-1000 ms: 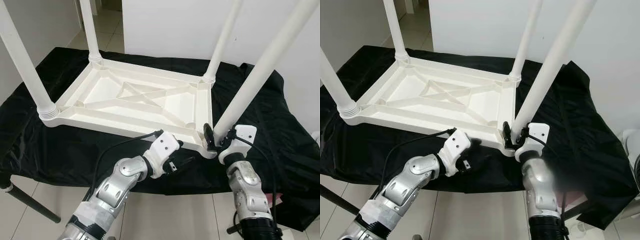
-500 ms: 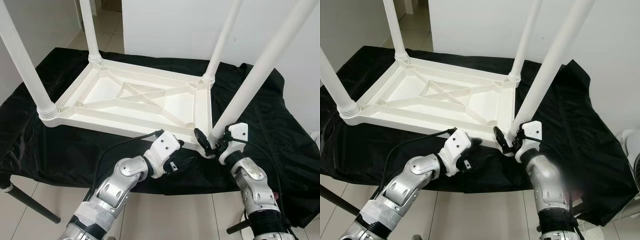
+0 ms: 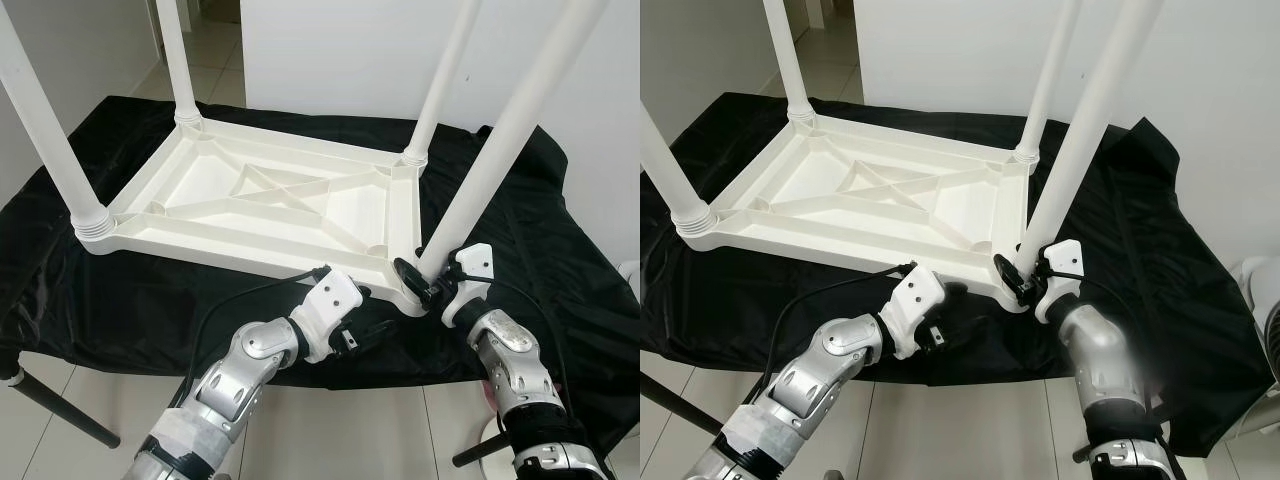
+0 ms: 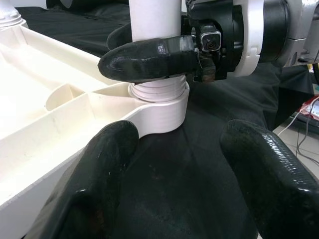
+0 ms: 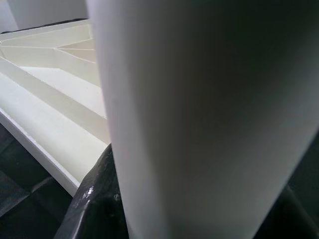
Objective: Building children table
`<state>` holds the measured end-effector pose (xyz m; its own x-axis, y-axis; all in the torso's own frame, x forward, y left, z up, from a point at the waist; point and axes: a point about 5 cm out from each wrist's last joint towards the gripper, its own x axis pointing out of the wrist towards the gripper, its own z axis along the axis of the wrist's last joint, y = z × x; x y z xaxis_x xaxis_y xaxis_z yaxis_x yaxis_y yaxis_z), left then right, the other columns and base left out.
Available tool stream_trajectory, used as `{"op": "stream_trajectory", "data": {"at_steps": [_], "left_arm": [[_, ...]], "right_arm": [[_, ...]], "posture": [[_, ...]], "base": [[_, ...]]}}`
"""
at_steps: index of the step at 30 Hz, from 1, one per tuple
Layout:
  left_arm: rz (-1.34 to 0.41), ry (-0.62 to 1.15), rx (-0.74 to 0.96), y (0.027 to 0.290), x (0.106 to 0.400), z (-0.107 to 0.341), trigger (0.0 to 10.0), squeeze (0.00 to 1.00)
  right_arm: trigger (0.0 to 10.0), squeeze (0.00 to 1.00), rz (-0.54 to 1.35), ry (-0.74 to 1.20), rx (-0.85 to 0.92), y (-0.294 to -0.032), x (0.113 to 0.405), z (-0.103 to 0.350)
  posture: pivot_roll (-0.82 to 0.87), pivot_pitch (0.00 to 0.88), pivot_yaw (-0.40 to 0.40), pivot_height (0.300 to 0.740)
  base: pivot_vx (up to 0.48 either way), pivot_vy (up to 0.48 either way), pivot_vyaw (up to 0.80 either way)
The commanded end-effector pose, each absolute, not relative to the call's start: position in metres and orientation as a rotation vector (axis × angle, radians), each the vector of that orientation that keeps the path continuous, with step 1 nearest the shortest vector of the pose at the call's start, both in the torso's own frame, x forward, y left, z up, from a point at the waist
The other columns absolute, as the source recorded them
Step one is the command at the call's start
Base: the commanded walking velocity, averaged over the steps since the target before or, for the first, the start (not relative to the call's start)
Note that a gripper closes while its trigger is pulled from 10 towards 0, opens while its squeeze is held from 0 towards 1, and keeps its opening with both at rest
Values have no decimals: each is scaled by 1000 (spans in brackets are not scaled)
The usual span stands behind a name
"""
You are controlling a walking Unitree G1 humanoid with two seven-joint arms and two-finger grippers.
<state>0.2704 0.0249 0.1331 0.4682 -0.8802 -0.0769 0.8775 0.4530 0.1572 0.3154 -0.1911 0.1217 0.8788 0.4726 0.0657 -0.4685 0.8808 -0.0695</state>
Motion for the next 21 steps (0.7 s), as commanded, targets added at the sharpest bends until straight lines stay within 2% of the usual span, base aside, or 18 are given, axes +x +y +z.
{"op": "stream_trajectory", "data": {"at_steps": [1, 3, 4, 15, 21], "left_arm": [[-1139, -9, 191, 23, 268, 133, 10000, 0], [-1139, -9, 191, 23, 268, 133, 10000, 0], [-1138, -8, 191, 23, 268, 133, 10000, 0], [-1142, -6, 199, 22, 267, 133, 10000, 0], [-1145, -5, 200, 23, 268, 134, 10000, 0]], "right_arm": [[0, 0, 502, -65, -45, -193, 314, 117], [0, 0, 502, -65, -45, -193, 314, 117], [10000, 0, 485, -64, -37, -193, 314, 116], [10000, 0, 302, -38, 20, -189, 314, 110], [10000, 0, 108, -43, 81, -184, 312, 114]], "posture": [[5, 52, -55, 740], [5, 52, -55, 740], [5, 52, -55, 740], [-7, 60, -49, 740], [-10, 60, -44, 740]], "base": [[0, 0, 0], [0, 0, 0], [0, 0, 0], [0, 0, 0], [0, 0, 0]]}}
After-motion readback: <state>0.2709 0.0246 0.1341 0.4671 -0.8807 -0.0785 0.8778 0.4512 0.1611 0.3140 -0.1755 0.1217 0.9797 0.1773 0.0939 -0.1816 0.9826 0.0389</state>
